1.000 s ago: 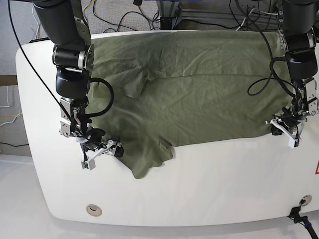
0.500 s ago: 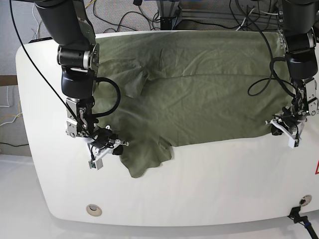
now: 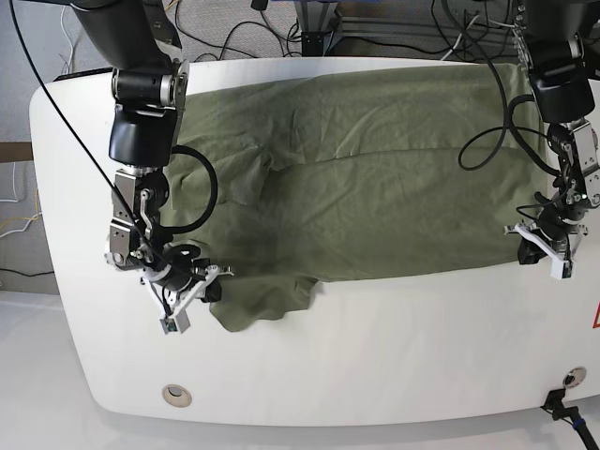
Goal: Fold the T-shirt properly
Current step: 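Grasp the opposite shirt edge with both grippers, then fold the grasped edge over onto the folded half with both grippers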
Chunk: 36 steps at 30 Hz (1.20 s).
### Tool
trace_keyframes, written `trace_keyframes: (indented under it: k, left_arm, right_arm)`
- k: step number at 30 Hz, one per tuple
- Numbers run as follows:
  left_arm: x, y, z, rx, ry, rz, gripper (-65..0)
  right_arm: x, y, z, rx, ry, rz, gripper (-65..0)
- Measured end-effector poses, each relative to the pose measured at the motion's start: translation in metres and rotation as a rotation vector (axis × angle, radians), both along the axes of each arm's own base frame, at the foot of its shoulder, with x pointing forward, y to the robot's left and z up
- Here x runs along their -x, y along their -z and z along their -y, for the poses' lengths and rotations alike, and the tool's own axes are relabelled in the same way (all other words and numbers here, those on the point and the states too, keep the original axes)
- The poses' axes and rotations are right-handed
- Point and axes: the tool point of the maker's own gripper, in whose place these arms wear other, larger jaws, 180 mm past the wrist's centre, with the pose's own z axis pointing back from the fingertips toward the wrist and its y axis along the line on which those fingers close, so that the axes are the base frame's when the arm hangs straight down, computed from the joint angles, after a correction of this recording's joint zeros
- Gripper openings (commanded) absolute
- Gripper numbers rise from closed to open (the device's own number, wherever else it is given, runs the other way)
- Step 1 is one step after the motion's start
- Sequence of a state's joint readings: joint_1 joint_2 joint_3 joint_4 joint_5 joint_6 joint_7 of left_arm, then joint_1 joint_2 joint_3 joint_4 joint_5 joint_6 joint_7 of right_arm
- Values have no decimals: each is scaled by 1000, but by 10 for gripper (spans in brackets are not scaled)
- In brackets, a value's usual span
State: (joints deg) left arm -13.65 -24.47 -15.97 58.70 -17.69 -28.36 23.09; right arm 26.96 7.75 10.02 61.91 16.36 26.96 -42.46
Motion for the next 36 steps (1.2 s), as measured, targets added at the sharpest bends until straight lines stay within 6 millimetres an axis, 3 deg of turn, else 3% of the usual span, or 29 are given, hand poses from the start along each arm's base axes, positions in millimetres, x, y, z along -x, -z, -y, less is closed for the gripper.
trace_keyframes:
  k: [5,9,14,19,23,30,33,36]
  left_arm:
    - [13,-21,10,-71,56,56,-650]
    - [31,-41,2,-111,40,112,-650]
    - [49,-46,0,-137,42,118,-650]
    - [70,-40,-1,-161,45,91,-650]
    - [85,-41,8,-187,81,83,-650]
    - [127,-27,24,-216,148,10,-650]
    - [145,-14,23,-218,152,-46,-490]
    - [152,-14,11,-223,119,-58,-349]
  right_arm:
    - [23,-17,0,63,-31,49,-650]
    - [48,-21,3,134,-61,22,-650]
    - [68,-42,2,191,-87,58,-650]
    - [92,-43,12,248,-100,40,-650]
    - [113,-40,9,268,-116,37,-650]
    - [143,-25,15,303,-131,-11,-650]
    - [150,-18,15,299,-135,-33,-650]
    - [157,-12,15,302,-137,-53,-650]
